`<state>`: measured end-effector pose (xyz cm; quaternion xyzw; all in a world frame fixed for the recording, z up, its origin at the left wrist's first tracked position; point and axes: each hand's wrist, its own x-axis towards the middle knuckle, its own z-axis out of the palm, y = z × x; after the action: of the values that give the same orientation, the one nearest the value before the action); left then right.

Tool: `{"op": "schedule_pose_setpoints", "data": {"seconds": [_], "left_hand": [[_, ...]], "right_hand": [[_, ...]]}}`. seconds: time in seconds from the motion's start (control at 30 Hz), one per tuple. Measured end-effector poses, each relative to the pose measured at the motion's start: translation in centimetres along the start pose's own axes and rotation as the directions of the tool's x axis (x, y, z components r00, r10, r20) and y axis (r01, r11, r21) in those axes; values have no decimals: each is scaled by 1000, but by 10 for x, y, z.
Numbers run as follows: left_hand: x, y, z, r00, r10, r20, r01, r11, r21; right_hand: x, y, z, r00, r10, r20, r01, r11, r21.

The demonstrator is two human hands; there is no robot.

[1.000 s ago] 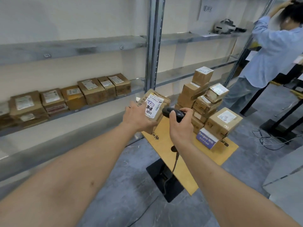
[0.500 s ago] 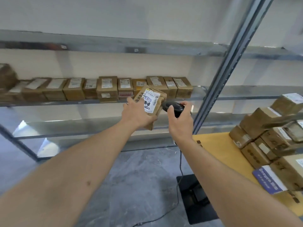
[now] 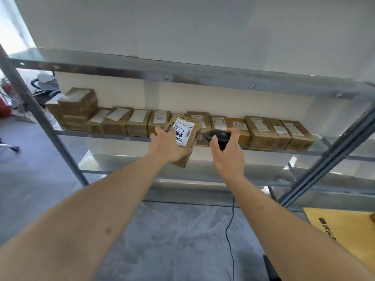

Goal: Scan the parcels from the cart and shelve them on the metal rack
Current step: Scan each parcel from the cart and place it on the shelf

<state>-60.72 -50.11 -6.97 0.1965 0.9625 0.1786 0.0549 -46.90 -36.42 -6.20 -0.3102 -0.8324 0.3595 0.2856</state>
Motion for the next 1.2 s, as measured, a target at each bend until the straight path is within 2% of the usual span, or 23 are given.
{"op": "schedule_pose_setpoints", "data": {"seconds": [0.37,0.73,1.0,1.2], "left_hand": [[86,-127,-64,988,-148,-37,147,989,-24],[214,-224,-75,949,-312,-45,312,950,-14],[280,-280,-82,918,-391,-60,391,920,-16],[325,-320,-91,914,-394,-100,395,919,-5]], "right_hand": [[55,-93,149,984,-140,106,130,987,99],[149,-135,310,946,-150,287,97,977,189],[194,-161,391,907,-161,389,109,982,153],[213,-180,439,908,-141,395,106,988,110]]}}
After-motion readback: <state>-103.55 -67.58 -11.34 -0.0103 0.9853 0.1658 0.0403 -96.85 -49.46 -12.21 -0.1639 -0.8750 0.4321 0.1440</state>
